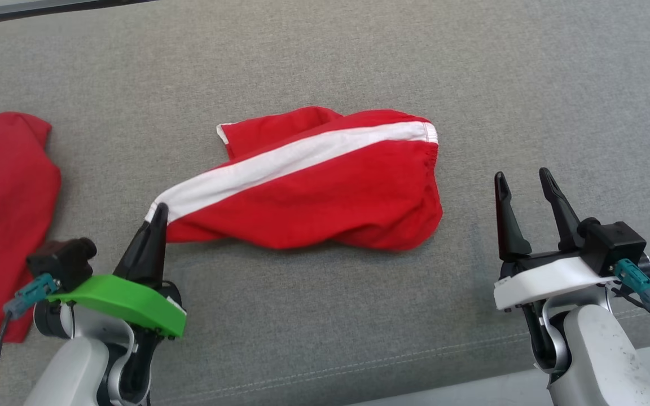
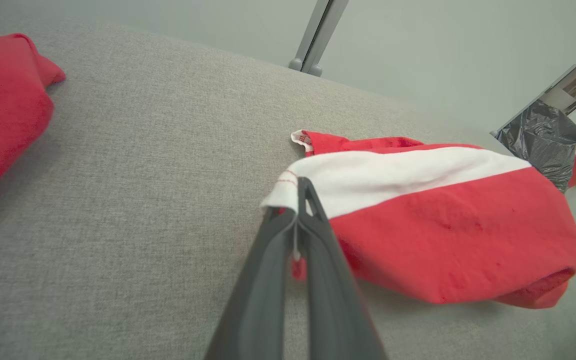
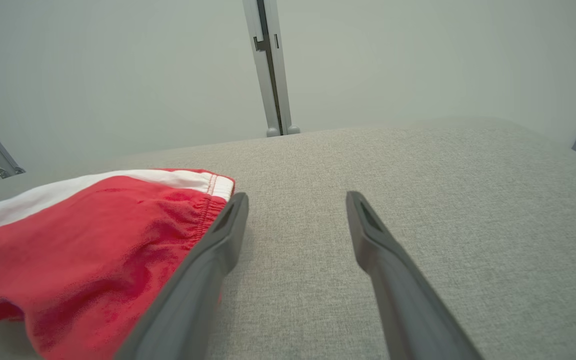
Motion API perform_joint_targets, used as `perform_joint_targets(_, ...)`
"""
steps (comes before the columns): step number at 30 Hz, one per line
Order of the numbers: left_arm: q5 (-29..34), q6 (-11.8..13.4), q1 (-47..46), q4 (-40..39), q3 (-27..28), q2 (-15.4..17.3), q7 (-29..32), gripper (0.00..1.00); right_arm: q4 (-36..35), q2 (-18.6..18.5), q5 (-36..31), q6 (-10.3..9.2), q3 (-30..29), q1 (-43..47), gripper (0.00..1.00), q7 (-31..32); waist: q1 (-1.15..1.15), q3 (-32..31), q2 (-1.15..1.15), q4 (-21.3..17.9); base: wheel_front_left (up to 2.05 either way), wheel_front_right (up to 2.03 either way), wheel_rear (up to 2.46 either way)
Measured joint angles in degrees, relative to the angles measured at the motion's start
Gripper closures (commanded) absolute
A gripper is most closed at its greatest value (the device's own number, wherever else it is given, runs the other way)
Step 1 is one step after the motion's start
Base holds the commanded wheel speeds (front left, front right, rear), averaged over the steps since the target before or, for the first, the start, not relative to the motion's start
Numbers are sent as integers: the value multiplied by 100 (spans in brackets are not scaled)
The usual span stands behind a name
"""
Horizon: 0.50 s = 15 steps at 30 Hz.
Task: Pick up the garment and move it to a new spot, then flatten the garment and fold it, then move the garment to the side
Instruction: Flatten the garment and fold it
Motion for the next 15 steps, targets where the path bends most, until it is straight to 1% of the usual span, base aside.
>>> perform_joint_targets(3,-231,75,343,-200,49,-2,94,100,12,2,-13,0,7,7,0,1,0,-8,0,91,0,0,0)
perform_joint_targets(7,-391,96,561,-73,110,-41,87,100,37,2,-40,0,14,8,0,1,0,-49,0,155,0,0,0)
perform_joint_targets(10,-443,35,564,230,122,-96,18,100,55,3,-43,0,18,46,0,1,0,-97,0,171,0,0,0)
perform_joint_targets(14,-498,-141,457,699,81,-237,-93,100,58,2,4,0,-26,155,0,1,0,-170,0,174,0,0,0)
perform_joint_targets(15,-495,-155,422,808,77,-263,-119,79,70,2,9,0,-35,176,0,1,0,-193,0,168,0,0,0)
